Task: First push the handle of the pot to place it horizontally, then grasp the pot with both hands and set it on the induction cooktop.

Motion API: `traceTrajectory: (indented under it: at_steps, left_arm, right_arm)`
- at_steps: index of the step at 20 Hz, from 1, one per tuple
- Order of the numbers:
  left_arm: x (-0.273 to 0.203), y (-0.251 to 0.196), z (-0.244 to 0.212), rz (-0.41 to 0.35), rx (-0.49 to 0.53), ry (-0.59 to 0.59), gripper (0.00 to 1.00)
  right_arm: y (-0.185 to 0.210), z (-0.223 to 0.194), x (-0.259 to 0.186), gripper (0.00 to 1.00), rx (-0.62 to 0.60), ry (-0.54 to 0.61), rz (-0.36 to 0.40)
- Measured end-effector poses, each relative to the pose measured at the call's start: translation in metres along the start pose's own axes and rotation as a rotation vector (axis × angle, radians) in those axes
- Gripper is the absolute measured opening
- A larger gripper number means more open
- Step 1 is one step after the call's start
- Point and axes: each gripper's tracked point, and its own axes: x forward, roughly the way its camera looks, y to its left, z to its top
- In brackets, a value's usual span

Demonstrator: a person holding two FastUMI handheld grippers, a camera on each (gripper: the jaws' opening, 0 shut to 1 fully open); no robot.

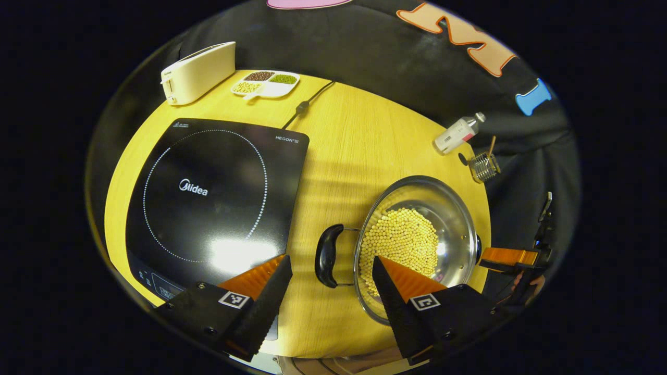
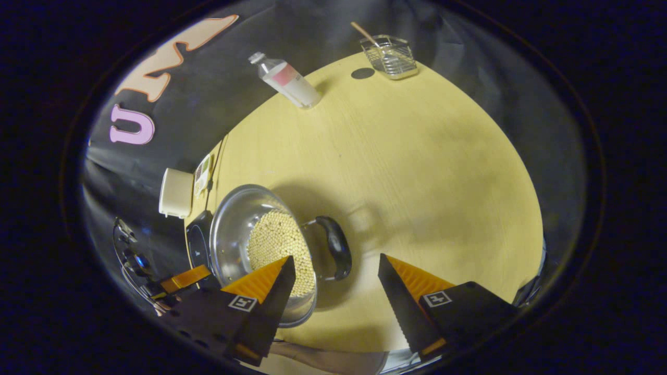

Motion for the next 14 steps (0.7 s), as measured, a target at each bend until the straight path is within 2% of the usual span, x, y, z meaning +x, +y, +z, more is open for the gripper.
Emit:
traceTrajectory:
  at_steps: [1,2,3,5,6,7,10,12,13,14]
  left_arm:
    - [0.004,-0.001,0.0,0.004,0.002,0.009,0.96]
    - [0.008,-0.002,-0.001,0.004,0.0,0.02,1.0]
    - [0.012,-0.003,-0.004,0.004,-0.007,0.037,0.96]
    - [0.019,-0.001,-0.008,0.015,-0.022,0.069,0.94]
    - [0.022,0.0,-0.009,0.026,-0.029,0.081,0.98]
    - [0.026,0.001,-0.009,0.033,-0.033,0.088,0.93]
    - [0.034,0.002,-0.006,0.044,-0.023,0.095,0.89]
    - [0.04,0.003,-0.009,0.053,-0.02,0.117,0.85]
    - [0.043,0.0,-0.009,0.041,-0.021,0.126,0.84]
    - [0.043,-0.001,-0.012,0.041,-0.019,0.143,0.75]
  right_arm:
    - [0.001,0.003,0.007,0.98,-0.009,0.015,0.009]
    - [0.002,0.004,0.015,0.99,-0.013,0.033,0.023]
    - [0.006,0.004,0.021,0.98,-0.016,0.056,0.04]
    - [0.014,0.001,0.034,0.98,-0.026,0.095,0.073]
    - [0.017,-0.001,0.041,0.89,-0.035,0.11,0.081]
    - [0.02,-0.002,0.047,0.89,-0.046,0.123,0.088]
    - [0.025,-0.009,0.06,0.89,-0.071,0.157,0.108]
    - [0.028,-0.012,0.068,0.82,-0.078,0.181,0.12]
    - [0.029,-0.014,0.07,0.82,-0.086,0.192,0.126]
    - [0.027,-0.016,0.078,0.75,-0.095,0.195,0.11]
